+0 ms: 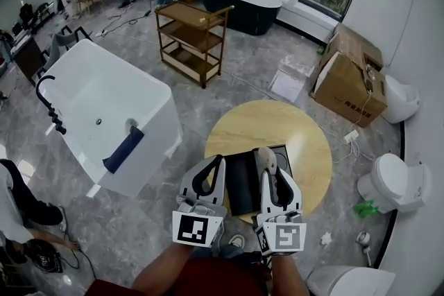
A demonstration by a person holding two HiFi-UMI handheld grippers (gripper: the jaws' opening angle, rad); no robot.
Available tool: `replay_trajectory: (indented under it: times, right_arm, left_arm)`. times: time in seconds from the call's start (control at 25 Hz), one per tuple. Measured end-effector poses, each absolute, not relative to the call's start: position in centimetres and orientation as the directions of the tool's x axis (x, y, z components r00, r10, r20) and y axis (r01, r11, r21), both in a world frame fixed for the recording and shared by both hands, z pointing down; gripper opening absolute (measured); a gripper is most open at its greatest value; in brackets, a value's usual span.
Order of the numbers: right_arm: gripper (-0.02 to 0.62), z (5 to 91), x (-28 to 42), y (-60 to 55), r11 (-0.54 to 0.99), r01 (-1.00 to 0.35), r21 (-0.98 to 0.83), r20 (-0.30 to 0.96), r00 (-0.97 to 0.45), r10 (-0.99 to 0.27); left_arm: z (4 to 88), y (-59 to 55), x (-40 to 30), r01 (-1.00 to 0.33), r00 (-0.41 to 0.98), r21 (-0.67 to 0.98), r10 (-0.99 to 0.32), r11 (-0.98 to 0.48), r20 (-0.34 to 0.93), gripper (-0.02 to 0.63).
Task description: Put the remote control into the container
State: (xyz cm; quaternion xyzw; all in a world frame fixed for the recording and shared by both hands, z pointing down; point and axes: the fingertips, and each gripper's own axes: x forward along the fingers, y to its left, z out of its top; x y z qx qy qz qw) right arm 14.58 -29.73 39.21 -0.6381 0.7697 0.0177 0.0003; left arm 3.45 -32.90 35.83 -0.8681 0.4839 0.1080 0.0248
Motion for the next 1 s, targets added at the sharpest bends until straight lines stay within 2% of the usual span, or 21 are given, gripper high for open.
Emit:
replay_trajectory:
  times: [0.72, 1.0]
  right_arm:
    - [0.097, 49.7, 13.0, -31.1, 0.285, -0.959, -0.003, 0.283, -0.274, -0.919]
    - [0.097, 54.6, 12.2, -31.1, 0.302, -0.953, -0.015, 0.448, -0.277, -0.850]
  left_arm:
    - [37.6, -32.1, 2.9, -0.864, 0.480, 0.069, -0.857, -0.499, -0.186, 0.015]
    - [37.8, -32.4, 2.1, -0.869, 0.471, 0.076, -0.864, -0.489, -0.176, 0.015]
